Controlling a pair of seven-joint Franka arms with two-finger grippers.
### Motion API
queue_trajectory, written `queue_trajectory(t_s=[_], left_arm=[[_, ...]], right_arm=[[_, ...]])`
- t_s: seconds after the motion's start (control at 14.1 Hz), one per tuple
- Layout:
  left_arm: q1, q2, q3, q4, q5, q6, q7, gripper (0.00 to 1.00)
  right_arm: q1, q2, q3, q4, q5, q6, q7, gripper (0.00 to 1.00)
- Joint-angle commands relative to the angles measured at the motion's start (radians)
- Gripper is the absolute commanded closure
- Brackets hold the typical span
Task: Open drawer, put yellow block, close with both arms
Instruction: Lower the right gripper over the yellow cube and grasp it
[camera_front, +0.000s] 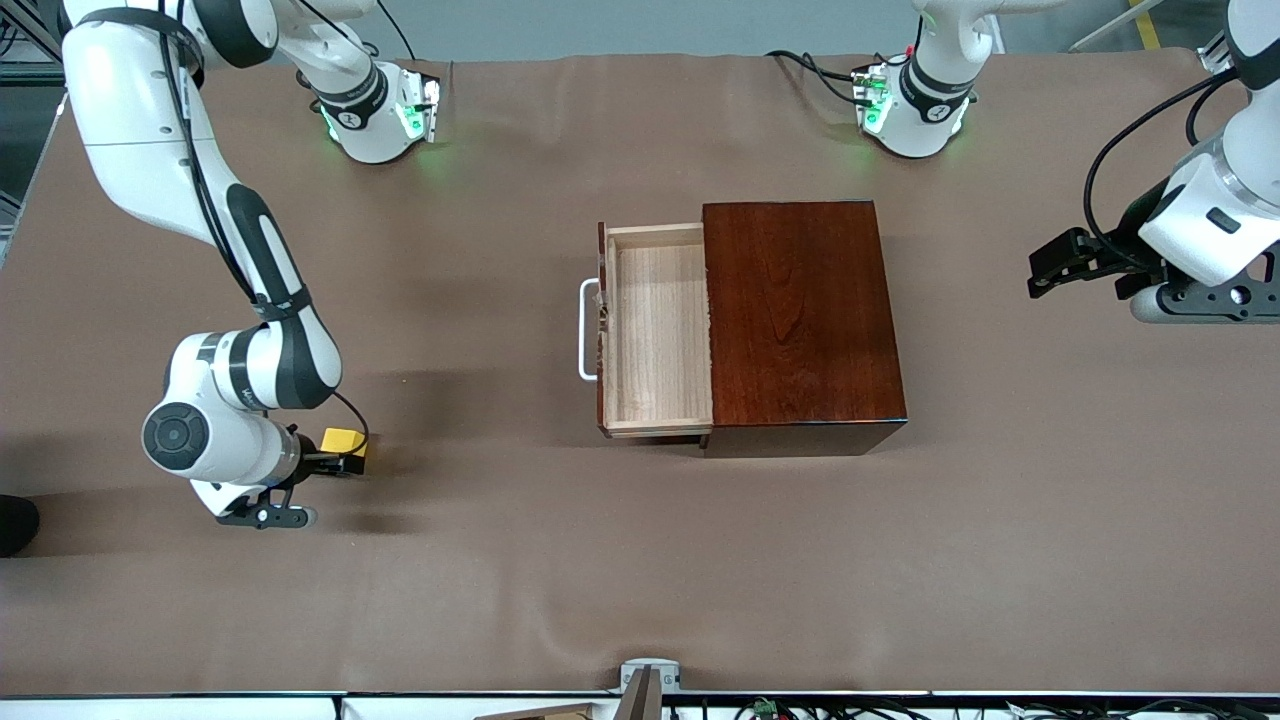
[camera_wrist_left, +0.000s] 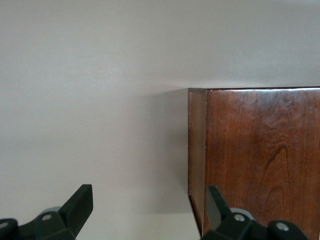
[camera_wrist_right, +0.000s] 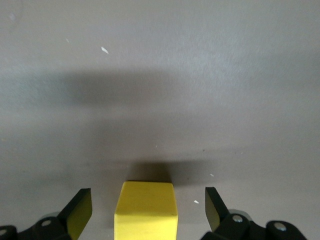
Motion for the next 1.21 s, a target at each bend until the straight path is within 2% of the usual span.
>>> queue_trajectory(t_s=[0.0, 0.14, 0.21, 0.28, 0.36, 0.43, 0.5, 0.78, 0.92, 1.14], left_arm=[[0.004, -0.003, -0.003, 0.006, 0.000, 0.005, -0.001, 0.00], [0.007, -0.003, -0.003, 0.005, 0.000, 0.005, -0.001, 0.00], [0.007, -0.003, -0.003, 0.005, 0.000, 0.005, -0.001, 0.00], [0.009, -0.001, -0.003, 0.005, 0.000, 0.005, -0.003, 0.00], [0.009, -0.001, -0.003, 0.005, 0.000, 0.005, -0.003, 0.00], [0.007, -0.001, -0.003, 0.005, 0.000, 0.005, -0.003, 0.00], [0.007, -0.001, -0.003, 0.005, 0.000, 0.005, -0.003, 0.00], [0.009, -0.001, -0.003, 0.003, 0.000, 0.005, -0.003, 0.00], [0.007, 0.002, -0.003, 0.003, 0.000, 0.005, -0.003, 0.00], [0.007, 0.006, -0.003, 0.003, 0.000, 0.005, -0.003, 0.00]], right_arm=[[-0.001, -0.010, 0.007, -0.041, 0.007, 0.003, -0.005, 0.00], [-0.004, -0.012, 0.007, -0.061, 0.007, 0.003, -0.005, 0.00], [-0.004, -0.012, 0.007, -0.064, 0.007, -0.002, -0.004, 0.16], [-0.003, -0.012, 0.007, -0.068, 0.007, -0.003, -0.004, 0.40], [-0.002, -0.013, 0.007, -0.070, 0.007, -0.005, -0.002, 0.59], [-0.002, -0.013, 0.007, -0.074, 0.007, -0.011, 0.004, 0.73], [-0.002, -0.015, 0.007, -0.081, 0.007, -0.014, 0.007, 0.79], [-0.009, -0.023, 0.008, -0.078, 0.005, -0.013, -0.011, 0.80], [0.002, -0.030, 0.013, -0.070, 0.007, -0.011, -0.097, 0.81], [0.002, -0.055, 0.056, -0.029, 0.007, -0.013, -0.213, 0.83]])
